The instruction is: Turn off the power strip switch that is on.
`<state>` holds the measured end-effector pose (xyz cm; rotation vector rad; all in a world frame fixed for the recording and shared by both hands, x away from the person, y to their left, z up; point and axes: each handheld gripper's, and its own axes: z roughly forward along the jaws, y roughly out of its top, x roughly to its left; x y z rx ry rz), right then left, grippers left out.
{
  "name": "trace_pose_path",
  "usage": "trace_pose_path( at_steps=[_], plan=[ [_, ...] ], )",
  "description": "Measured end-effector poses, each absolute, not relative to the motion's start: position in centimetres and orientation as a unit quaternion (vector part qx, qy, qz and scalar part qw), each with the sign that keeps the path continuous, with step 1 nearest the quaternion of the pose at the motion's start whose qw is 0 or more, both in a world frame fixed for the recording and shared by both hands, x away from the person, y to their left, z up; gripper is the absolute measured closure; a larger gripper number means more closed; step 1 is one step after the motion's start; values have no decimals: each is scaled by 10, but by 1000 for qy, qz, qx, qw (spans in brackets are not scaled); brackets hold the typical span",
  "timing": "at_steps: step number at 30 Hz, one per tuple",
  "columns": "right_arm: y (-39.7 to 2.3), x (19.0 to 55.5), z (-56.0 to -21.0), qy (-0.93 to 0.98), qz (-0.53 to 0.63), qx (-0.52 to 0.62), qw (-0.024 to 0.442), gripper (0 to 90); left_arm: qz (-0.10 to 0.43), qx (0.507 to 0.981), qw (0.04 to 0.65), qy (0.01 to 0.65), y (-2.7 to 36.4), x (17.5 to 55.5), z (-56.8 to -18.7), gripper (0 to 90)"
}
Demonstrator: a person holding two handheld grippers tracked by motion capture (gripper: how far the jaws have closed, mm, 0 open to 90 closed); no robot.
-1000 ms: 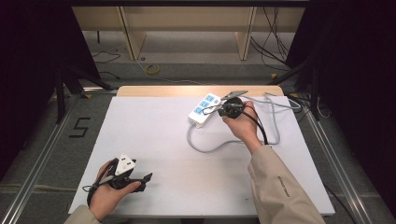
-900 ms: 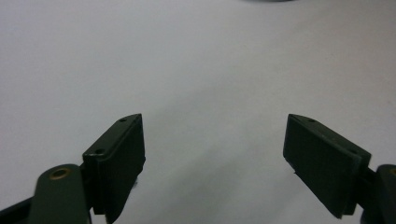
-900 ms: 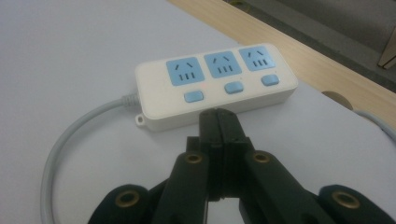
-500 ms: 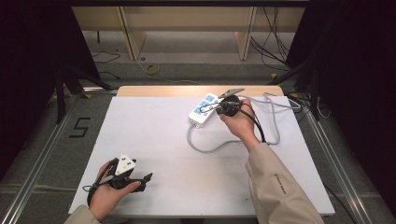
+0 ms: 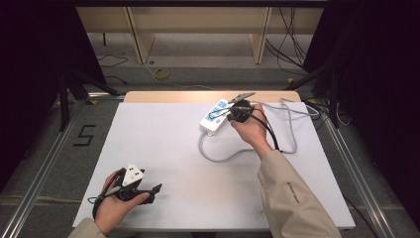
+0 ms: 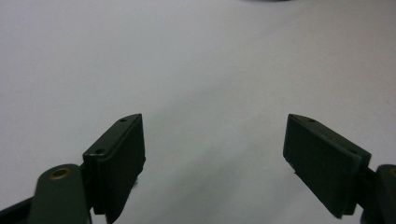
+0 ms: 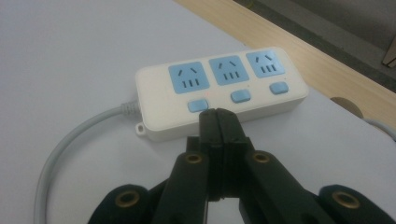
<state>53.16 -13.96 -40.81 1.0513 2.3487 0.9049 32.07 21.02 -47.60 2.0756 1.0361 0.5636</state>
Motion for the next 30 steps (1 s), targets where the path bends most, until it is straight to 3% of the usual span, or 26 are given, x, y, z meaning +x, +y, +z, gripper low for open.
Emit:
trace_pose_path(
  at_steps=[30],
  plan=[
    [-122, 546, -416, 850, 313, 377, 194, 900, 218, 808, 370, 404, 210, 321, -476, 205]
  ],
)
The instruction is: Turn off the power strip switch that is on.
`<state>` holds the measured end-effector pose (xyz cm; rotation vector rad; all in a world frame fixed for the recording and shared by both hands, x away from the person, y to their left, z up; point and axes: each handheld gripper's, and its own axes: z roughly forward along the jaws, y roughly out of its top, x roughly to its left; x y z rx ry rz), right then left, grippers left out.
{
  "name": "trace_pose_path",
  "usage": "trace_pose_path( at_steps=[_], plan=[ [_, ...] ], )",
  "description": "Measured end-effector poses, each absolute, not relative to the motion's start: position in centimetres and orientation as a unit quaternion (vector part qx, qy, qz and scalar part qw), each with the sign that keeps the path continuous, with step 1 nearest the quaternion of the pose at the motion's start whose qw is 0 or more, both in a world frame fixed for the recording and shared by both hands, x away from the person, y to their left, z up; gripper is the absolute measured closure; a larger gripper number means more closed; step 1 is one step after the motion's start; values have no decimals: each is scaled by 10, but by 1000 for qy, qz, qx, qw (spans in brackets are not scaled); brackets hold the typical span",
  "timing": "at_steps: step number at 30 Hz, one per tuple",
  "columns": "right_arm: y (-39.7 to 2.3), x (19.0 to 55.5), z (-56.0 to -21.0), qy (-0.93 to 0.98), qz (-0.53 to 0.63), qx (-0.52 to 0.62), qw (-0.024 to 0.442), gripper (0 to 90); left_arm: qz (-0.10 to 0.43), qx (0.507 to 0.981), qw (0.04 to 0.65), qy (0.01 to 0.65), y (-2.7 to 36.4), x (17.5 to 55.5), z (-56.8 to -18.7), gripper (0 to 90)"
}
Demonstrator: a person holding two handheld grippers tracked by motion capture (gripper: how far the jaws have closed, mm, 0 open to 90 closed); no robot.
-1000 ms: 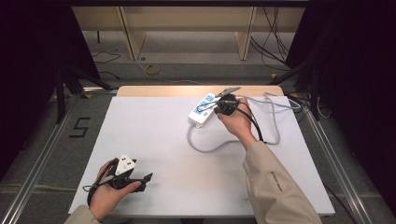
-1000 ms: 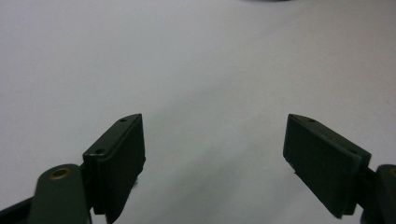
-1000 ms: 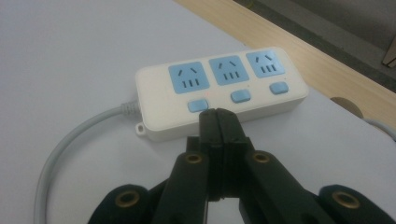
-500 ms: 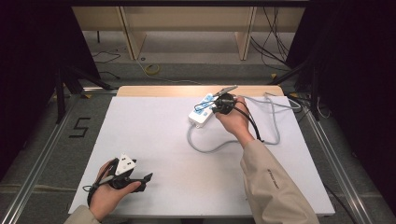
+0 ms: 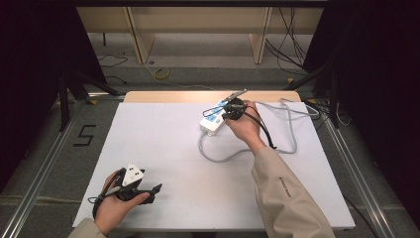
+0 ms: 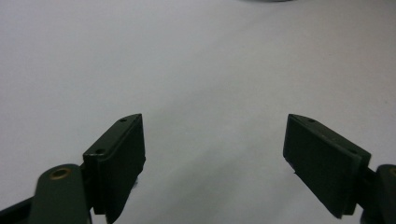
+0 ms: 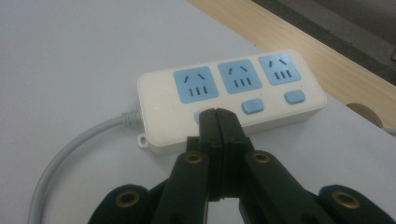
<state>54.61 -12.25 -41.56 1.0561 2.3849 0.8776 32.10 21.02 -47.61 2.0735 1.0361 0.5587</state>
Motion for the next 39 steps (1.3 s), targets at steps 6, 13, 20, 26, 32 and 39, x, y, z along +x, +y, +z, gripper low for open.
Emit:
trace_pose_path(
  at_steps=[6, 13, 20, 26, 32, 39],
  plan=[
    [-117, 552, -424, 850, 312, 381, 187, 900, 217, 808, 370, 403, 210, 321, -476, 205],
    [-113, 559, -429, 850, 309, 387, 181, 900, 215, 807, 372, 405, 210, 321, -477, 205],
    [-107, 565, -432, 851, 308, 388, 177, 900, 213, 809, 370, 404, 211, 322, -477, 206],
    [-103, 570, -436, 852, 304, 390, 173, 900, 213, 810, 370, 403, 210, 322, -477, 205],
    [-103, 575, -439, 851, 301, 395, 171, 900, 212, 809, 372, 403, 210, 322, -477, 205],
    [-98, 577, -438, 852, 295, 397, 172, 900, 211, 811, 370, 401, 209, 322, -477, 205]
  ],
)
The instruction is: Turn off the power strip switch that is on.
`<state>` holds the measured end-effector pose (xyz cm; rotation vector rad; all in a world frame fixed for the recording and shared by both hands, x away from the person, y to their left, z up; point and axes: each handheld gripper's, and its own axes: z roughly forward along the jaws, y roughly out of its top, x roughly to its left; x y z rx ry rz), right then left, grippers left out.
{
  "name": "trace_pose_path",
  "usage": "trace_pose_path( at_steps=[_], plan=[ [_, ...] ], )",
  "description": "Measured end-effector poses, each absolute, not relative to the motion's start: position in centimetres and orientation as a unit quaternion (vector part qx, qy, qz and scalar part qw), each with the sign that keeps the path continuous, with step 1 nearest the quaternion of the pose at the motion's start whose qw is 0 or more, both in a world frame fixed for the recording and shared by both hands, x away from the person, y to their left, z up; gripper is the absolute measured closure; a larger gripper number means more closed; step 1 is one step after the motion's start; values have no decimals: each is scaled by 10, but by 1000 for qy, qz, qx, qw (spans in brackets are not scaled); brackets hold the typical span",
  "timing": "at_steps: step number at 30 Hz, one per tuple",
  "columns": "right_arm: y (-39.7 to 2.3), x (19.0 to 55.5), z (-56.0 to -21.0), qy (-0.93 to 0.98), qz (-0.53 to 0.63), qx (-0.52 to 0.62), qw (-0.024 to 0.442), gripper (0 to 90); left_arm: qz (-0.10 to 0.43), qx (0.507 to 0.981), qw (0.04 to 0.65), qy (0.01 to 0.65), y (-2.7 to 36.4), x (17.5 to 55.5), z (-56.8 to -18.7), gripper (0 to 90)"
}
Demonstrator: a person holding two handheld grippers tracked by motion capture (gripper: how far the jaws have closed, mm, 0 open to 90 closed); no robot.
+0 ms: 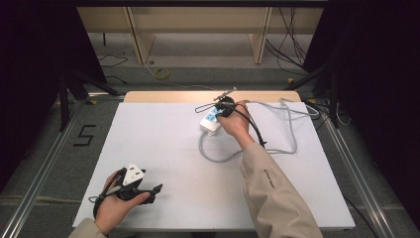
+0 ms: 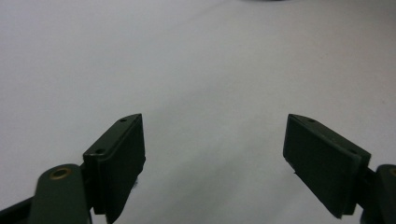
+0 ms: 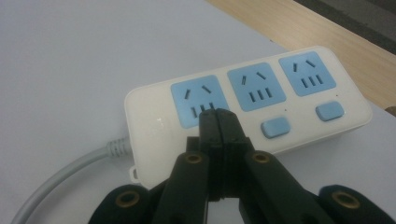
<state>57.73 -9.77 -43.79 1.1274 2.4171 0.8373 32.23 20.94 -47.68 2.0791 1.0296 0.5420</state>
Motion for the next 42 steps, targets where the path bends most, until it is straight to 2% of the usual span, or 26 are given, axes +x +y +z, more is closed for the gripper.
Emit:
trace_pose_path(
  at_steps=[42],
  plan=[
    [-90, 585, -449, 859, 262, 402, 178, 900, 212, 813, 370, 398, 208, 323, -477, 205]
  ],
)
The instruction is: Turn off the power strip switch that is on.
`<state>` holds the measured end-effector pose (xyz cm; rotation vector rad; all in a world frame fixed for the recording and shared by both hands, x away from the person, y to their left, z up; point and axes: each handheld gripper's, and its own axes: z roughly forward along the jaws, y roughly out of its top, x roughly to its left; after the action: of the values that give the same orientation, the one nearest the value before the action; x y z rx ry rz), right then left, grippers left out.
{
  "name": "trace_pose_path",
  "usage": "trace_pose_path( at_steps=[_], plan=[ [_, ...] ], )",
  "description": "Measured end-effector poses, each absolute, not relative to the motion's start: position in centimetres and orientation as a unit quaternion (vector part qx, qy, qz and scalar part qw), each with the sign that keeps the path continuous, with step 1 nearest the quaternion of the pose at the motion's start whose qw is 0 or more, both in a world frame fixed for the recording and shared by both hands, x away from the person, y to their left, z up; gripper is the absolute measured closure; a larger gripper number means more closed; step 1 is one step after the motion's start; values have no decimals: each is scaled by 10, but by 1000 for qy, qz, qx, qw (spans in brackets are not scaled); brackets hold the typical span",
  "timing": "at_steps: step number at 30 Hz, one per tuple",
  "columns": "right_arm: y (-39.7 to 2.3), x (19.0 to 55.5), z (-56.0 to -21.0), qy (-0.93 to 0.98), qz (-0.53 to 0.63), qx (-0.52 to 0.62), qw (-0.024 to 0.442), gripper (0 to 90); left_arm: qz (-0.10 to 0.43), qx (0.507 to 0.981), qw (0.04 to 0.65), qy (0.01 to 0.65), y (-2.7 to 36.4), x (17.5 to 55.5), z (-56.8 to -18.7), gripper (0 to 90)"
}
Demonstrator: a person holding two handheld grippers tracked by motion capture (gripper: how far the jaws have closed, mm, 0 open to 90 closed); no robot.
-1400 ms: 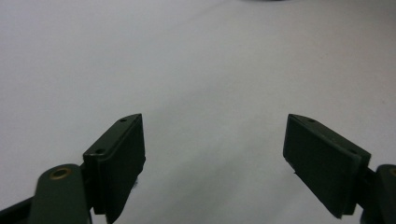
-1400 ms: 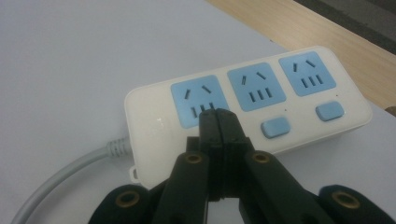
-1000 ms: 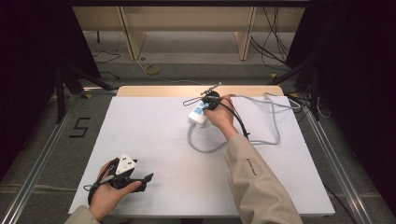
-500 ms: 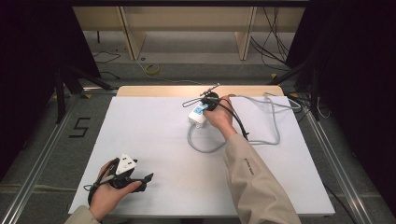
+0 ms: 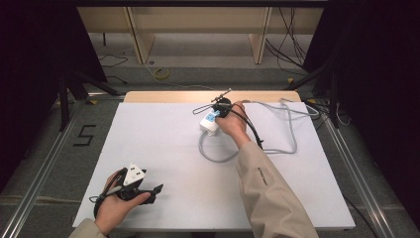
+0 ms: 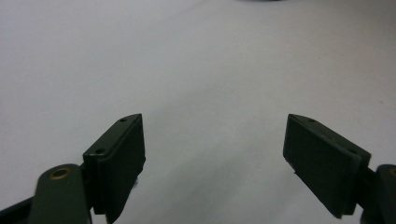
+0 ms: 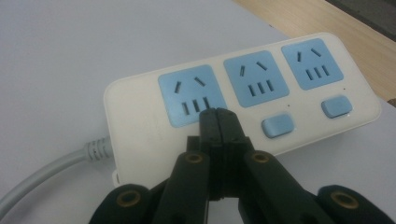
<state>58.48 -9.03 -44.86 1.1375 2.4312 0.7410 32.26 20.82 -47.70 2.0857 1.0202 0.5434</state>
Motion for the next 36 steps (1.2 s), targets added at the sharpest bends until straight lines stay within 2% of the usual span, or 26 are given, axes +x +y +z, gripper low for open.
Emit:
trace_pose_path(
  at_steps=[36],
  plan=[
    [-90, 585, -450, 858, 261, 404, 178, 900, 212, 812, 370, 399, 208, 322, -477, 206]
  ],
)
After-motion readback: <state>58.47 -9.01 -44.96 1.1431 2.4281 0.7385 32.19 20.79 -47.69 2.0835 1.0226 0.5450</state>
